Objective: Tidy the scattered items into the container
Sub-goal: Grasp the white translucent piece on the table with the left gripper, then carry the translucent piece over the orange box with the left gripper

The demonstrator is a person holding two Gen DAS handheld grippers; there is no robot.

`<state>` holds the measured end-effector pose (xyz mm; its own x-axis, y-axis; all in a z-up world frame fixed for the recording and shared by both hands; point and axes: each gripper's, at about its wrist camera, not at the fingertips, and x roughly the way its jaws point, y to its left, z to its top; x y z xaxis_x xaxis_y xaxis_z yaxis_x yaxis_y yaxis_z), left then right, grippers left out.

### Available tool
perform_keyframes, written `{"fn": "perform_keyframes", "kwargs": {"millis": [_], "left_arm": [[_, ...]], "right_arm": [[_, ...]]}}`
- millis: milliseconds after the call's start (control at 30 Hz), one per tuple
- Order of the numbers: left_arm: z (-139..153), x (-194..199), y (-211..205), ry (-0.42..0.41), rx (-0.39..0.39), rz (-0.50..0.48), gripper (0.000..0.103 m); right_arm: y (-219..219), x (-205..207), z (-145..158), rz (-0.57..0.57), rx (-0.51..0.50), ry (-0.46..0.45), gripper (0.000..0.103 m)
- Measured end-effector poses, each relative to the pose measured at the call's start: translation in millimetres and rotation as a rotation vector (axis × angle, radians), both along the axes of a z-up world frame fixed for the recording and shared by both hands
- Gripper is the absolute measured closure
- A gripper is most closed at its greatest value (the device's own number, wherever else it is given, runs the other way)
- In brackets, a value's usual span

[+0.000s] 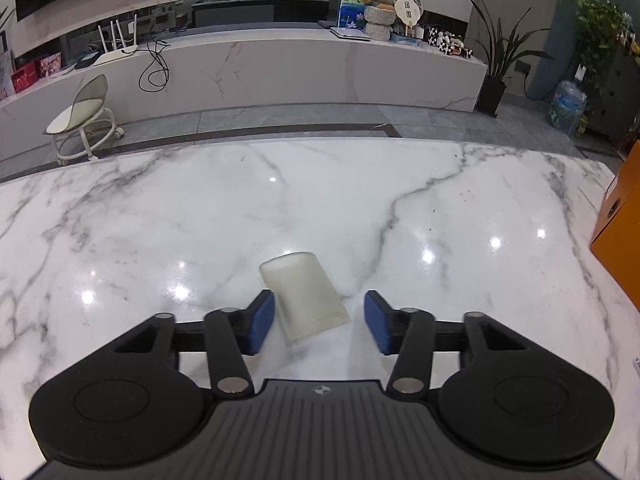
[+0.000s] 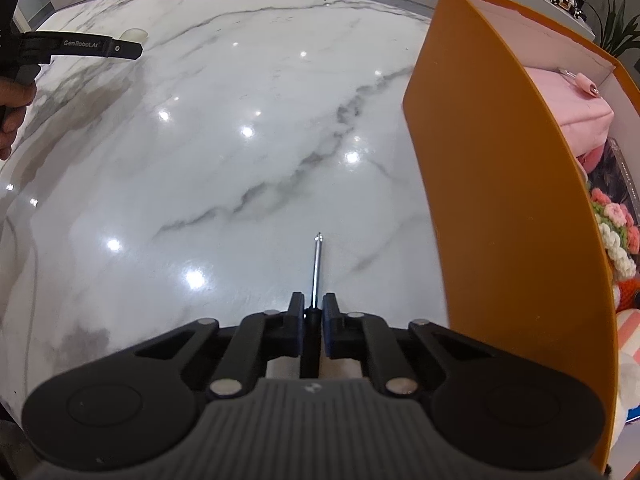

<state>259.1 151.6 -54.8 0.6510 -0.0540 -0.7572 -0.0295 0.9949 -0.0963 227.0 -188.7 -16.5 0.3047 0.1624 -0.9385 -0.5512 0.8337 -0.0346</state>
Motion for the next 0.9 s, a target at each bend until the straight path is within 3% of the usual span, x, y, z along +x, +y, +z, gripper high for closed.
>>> {"fn": "perform_keyframes", "kwargs": {"millis": [33,367,900], "left_arm": [[0.5,0.1,0.3,0.003,0.001,0.0,0.061],[15.9,-5.2,-2.7,-0.002,-0.004,-0.01,0.089],[60.9,-22.7,-27.9,-0.068,-0.015,-0.049,0.091]], "right_arm": [[0.1,0.0,0.5,0.001,0.0,-0.002,0.093],[0.1,1.1,10.5,0.0,0.02,-0.029,0.093],[-2.6,0.9,51.0,-0.009,0.103,-0.112,0.093]]}}
